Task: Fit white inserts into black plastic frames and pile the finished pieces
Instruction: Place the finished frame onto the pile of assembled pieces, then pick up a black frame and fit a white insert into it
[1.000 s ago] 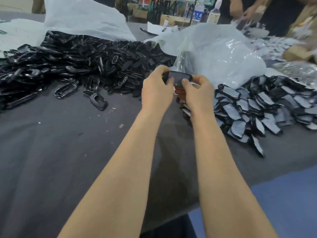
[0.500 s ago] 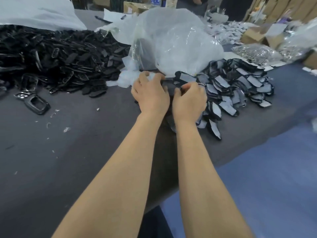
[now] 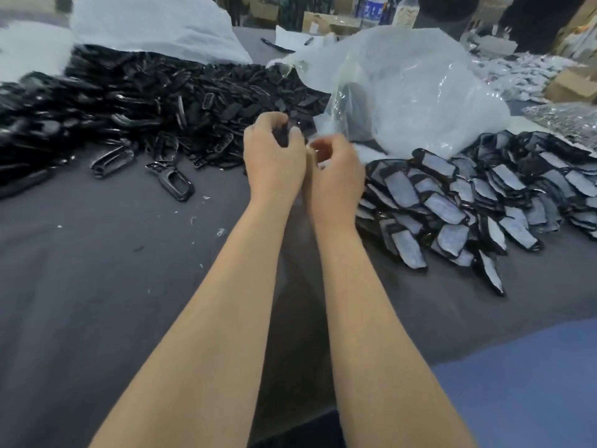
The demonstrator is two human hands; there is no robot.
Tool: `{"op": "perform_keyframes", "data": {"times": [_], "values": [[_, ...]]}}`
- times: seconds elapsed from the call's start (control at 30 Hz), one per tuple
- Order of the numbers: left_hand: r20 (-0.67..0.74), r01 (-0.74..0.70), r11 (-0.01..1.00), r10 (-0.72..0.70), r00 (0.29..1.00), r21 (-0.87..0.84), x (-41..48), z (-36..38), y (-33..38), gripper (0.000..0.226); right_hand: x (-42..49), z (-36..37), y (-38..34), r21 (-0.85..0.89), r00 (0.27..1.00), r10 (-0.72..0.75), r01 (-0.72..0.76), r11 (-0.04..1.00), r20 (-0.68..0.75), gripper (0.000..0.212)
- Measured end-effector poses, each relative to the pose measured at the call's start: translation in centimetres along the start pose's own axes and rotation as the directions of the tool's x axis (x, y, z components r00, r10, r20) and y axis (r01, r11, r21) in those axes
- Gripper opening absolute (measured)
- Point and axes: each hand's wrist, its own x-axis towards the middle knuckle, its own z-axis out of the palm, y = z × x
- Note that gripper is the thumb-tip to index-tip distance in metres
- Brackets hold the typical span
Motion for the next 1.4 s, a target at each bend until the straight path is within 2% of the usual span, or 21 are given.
{"op": "perform_keyframes", "data": {"times": [0.07,0.13,0.2,0.27,0.33,0.47,0.57,0.63,0.7,0.73,0.8,0.83,0.9,0.97,1.2,1.33,1.4], "values": [[-0.092,0.041,0.999,-0.042,0.995,-0.018,1.0,-3.4,-1.2,0.022,-0.8,2.9,-1.9,0.0,0.97,-0.015,0.015,1.0,0.243,0.017],[-0.17,0.101,0.993,-0.109,0.979,-0.054,1.7,-6.7,-2.7,0.02,-1.9,6.1,-3.6,-0.098,0.893,0.003,0.046,0.994,0.45,0.019],[-0.24,0.167,0.982,-0.183,0.953,-0.087,2.2,-9.8,-4.3,0.019,-3.2,8.9,-5.1,-0.246,0.827,0.061,0.096,0.964,0.559,0.025],[-0.307,0.22,0.971,-0.238,0.921,-0.095,2.5,-12.4,-5.6,0.022,-4.4,11.0,-6.2,-0.358,0.802,0.075,0.179,0.916,0.592,0.033],[-0.363,0.241,0.963,-0.269,0.892,-0.119,2.7,-14.3,-6.7,0.023,-5.0,12.3,-6.7,-0.338,0.824,0.018,0.213,0.917,0.566,0.034],[-0.367,0.243,0.96,-0.277,0.888,-0.137,3.0,-15.8,-8.0,0.027,-4.1,12.7,-6.3,-0.092,0.854,-0.061,0.127,0.988,0.517,0.024],[-0.286,0.184,0.982,-0.188,0.94,-0.04,2.8,-15.4,-8.2,0.032,-3.2,11.9,-5.8,0.025,0.839,-0.171,0.184,0.983,0.517,0.023],[-0.185,0.139,0.99,-0.13,0.974,0.035,2.7,-15.1,-8.1,0.026,-2.9,11.4,-5.8,0.078,0.827,-0.223,0.215,0.974,0.515,0.021],[-0.12,0.143,0.99,-0.142,0.983,-0.003,2.4,-14.6,-7.8,0.01,-2.5,10.9,-5.6,0.134,0.845,-0.211,0.166,0.977,0.492,0.019],[-0.12,0.149,0.988,-0.152,0.981,-0.034,2.3,-14.4,-7.8,0.012,-2.3,10.6,-5.2,0.143,0.873,-0.173,0.12,0.982,0.456,0.018],[-0.143,0.172,0.978,-0.189,0.972,-0.121,2.3,-14.1,-8.0,0.02,-1.5,9.8,-3.9,0.038,0.942,-0.071,0.062,0.997,0.327,0.021],[-0.152,0.189,0.966,-0.216,0.964,-0.175,2.2,-13.9,-8.0,0.021,-1.1,9.3,-2.9,-0.092,0.962,-0.01,0.036,0.995,0.272,0.024],[-0.162,0.224,0.942,-0.269,0.949,-0.251,2.3,-13.6,-8.2,0.02,-0.6,8.7,-1.5,-0.418,0.958,0.161,-0.048,0.907,0.238,0.033],[-0.168,0.243,0.927,-0.298,0.94,-0.285,2.3,-13.4,-8.4,0.021,-0.7,8.6,-1.0,-0.558,0.937,0.248,-0.073,0.827,0.245,0.034],[-0.16,0.242,0.92,-0.301,0.94,-0.309,2.3,-13.4,-8.5,0.025,-0.7,8.9,-1.0,-0.418,0.945,0.2,-0.077,0.905,0.258,0.029],[-0.146,0.24,0.909,-0.304,0.942,-0.341,2.2,-13.3,-8.3,0.015,-0.7,8.9,-1.1,-0.426,0.945,0.152,-0.015,0.905,0.29,0.024],[-0.138,0.232,0.91,-0.294,0.946,-0.344,2.2,-13.4,-8.2,0.016,-0.9,9.1,-1.2,-0.266,0.952,0.053,0.03,0.963,0.301,0.017]]}}
